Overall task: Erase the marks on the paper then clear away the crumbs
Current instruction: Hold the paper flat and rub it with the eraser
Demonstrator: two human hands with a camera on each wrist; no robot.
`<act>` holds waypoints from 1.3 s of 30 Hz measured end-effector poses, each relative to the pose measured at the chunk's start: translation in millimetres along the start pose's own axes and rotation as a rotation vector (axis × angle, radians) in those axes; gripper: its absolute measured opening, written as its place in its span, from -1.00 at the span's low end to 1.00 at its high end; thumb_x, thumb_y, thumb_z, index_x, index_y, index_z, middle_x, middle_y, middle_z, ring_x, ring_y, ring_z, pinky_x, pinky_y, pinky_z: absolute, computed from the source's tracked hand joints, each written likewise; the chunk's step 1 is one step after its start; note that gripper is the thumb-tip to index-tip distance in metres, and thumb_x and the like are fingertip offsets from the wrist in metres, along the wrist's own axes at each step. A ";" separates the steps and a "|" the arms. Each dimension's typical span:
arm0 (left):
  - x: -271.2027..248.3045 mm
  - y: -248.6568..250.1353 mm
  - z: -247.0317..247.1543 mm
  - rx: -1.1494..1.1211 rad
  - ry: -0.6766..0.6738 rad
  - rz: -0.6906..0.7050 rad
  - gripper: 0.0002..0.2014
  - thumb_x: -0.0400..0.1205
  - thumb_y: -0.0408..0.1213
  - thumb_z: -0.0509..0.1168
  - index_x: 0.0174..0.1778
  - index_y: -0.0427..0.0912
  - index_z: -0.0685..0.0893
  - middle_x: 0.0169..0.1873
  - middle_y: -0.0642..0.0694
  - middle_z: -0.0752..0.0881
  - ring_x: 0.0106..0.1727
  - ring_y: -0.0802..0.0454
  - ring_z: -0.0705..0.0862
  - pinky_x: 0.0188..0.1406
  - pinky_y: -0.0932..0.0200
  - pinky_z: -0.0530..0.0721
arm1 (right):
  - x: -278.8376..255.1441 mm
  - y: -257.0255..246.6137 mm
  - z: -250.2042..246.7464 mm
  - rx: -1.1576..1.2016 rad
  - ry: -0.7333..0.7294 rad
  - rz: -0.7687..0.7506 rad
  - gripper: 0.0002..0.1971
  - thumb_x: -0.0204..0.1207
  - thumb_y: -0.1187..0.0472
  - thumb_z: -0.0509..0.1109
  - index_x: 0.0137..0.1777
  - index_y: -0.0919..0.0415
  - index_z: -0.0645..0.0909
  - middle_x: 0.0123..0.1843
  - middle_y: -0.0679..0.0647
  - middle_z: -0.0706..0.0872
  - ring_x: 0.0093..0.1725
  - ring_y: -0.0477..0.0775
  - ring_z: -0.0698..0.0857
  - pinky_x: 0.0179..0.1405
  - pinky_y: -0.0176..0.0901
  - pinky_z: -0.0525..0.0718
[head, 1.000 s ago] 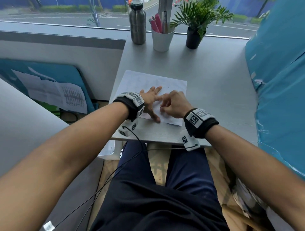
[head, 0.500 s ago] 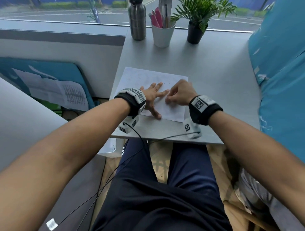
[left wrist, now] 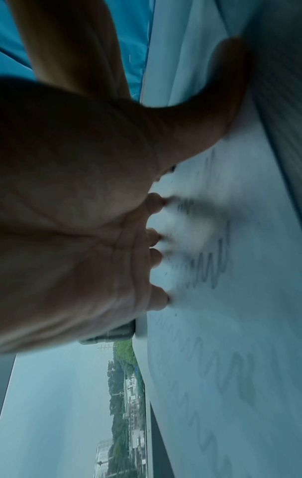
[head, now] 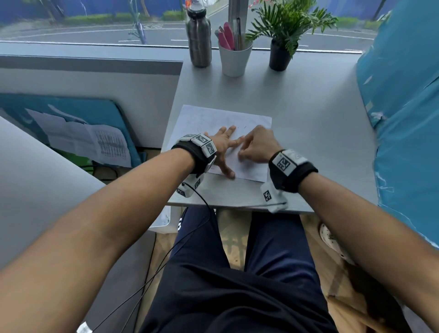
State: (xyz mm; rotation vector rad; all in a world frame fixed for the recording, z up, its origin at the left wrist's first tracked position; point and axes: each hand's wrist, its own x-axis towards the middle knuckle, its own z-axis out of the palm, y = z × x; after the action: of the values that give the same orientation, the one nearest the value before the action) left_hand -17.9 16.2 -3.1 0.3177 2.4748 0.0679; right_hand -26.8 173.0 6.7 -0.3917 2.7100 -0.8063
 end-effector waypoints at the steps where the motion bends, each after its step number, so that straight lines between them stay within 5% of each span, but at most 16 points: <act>1: -0.3 1.0 -0.2 0.000 0.002 0.001 0.29 0.23 0.28 0.59 0.70 0.27 -0.19 0.68 -0.04 -0.42 0.70 -0.13 -0.35 0.55 -0.57 -0.08 | -8.9 -2.6 6.3 -0.022 -0.046 -0.026 -0.99 0.26 0.32 0.55 -0.34 0.23 0.81 -0.43 -0.02 0.73 -0.37 -0.11 0.68 -0.47 -0.54 0.55; 3: -1.8 3.1 -2.5 -0.002 0.000 0.005 0.27 0.24 0.25 0.61 0.70 0.28 -0.14 0.68 -0.08 -0.42 0.70 -0.16 -0.34 0.55 -0.58 -0.05 | -12.1 -3.1 6.2 -0.020 -0.094 -0.046 -1.00 0.25 0.31 0.56 -0.34 0.22 0.81 -0.45 -0.06 0.70 -0.43 -0.20 0.62 -0.53 -0.59 0.45; 8: -4.1 9.6 -6.9 0.024 -0.019 -0.016 0.29 0.30 0.18 0.61 0.70 0.24 -0.25 0.67 -0.11 -0.44 0.69 -0.20 -0.35 0.56 -0.45 -0.05 | 14.3 4.9 -15.2 0.024 0.080 0.072 -0.92 0.29 0.26 0.56 -0.25 0.26 0.84 -0.33 0.11 0.79 -0.32 -0.08 0.65 -0.28 -0.39 0.56; 12: -2.4 10.0 -9.1 0.011 -0.013 -0.026 0.31 0.24 0.16 0.65 0.70 0.28 -0.18 0.67 -0.11 -0.43 0.69 -0.20 -0.36 0.57 -0.44 -0.06 | -14.5 -5.4 8.5 -0.001 -0.102 -0.028 -0.96 0.26 0.31 0.59 -0.30 0.26 0.82 -0.32 0.06 0.79 -0.35 -0.13 0.66 -0.50 -0.58 0.46; 15: -1.1 11.8 -11.0 0.031 -0.041 -0.037 0.33 0.25 0.16 0.64 0.69 0.28 -0.25 0.66 -0.13 -0.45 0.69 -0.23 -0.37 0.58 -0.43 -0.05 | 2.5 3.7 -8.9 0.049 -0.022 0.045 -0.91 0.24 0.25 0.63 -0.25 0.22 0.83 -0.38 0.02 0.74 -0.45 -0.25 0.56 -0.60 -0.60 0.44; 18: -0.4 11.0 -10.0 0.025 -0.049 -0.043 0.34 0.25 0.17 0.64 0.67 0.29 -0.30 0.65 -0.11 -0.48 0.68 -0.22 -0.39 0.57 -0.44 -0.04 | 12.8 8.1 -16.8 0.041 0.080 0.087 -0.93 0.25 0.28 0.59 -0.27 0.26 0.83 -0.38 0.09 0.75 -0.45 -0.14 0.59 -0.51 -0.47 0.53; 21: -0.5 9.1 -10.5 0.017 -0.040 -0.033 0.32 0.23 0.19 0.64 0.68 0.29 -0.23 0.65 -0.10 -0.47 0.68 -0.21 -0.38 0.56 -0.47 -0.03 | -10.4 -3.4 3.8 -0.011 -0.034 -0.006 -0.98 0.27 0.33 0.57 -0.34 0.25 0.79 -0.39 0.01 0.72 -0.31 -0.06 0.68 -0.47 -0.51 0.50; 24: -0.2 8.3 -8.9 0.020 -0.047 -0.035 0.34 0.24 0.19 0.63 0.68 0.30 -0.27 0.65 -0.09 -0.48 0.68 -0.20 -0.39 0.56 -0.47 -0.03 | -10.3 -2.9 -1.8 0.002 -0.109 0.009 -0.93 0.24 0.27 0.63 -0.30 0.24 0.82 -0.44 -0.07 0.69 -0.37 -0.16 0.65 -0.46 -0.47 0.53; 28: 3.2 8.6 -7.3 0.018 -0.030 -0.032 0.34 0.25 0.18 0.64 0.67 0.31 -0.30 0.66 -0.10 -0.47 0.68 -0.20 -0.39 0.58 -0.41 -0.02 | 13.6 10.5 -21.9 0.061 0.081 0.125 -0.95 0.25 0.26 0.59 -0.30 0.22 0.82 -0.39 0.07 0.75 -0.32 -0.06 0.67 -0.42 -0.41 0.56; 34: 2.0 10.0 -8.6 0.044 -0.026 -0.028 0.34 0.25 0.20 0.63 0.69 0.28 -0.27 0.67 -0.10 -0.44 0.69 -0.20 -0.36 0.56 -0.46 0.02 | -13.7 -2.0 -0.9 0.009 -0.065 0.000 -0.97 0.25 0.29 0.58 -0.32 0.25 0.82 -0.45 -0.06 0.69 -0.42 -0.18 0.61 -0.42 -0.40 0.56; 39: 1.0 10.0 -9.2 0.032 -0.040 -0.027 0.34 0.26 0.19 0.63 0.68 0.28 -0.31 0.66 -0.12 -0.46 0.68 -0.23 -0.38 0.58 -0.42 -0.03 | 12.1 5.0 -18.3 0.007 0.078 0.087 -0.93 0.28 0.30 0.54 -0.28 0.29 0.83 -0.35 0.11 0.79 -0.21 -0.02 0.71 -0.11 -0.24 0.75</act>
State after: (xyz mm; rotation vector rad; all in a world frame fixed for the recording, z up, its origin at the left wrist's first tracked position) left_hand -22.2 26.4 4.9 0.2961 2.4418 0.0107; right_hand -45.1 181.9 16.2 -0.2442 2.7735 -0.8226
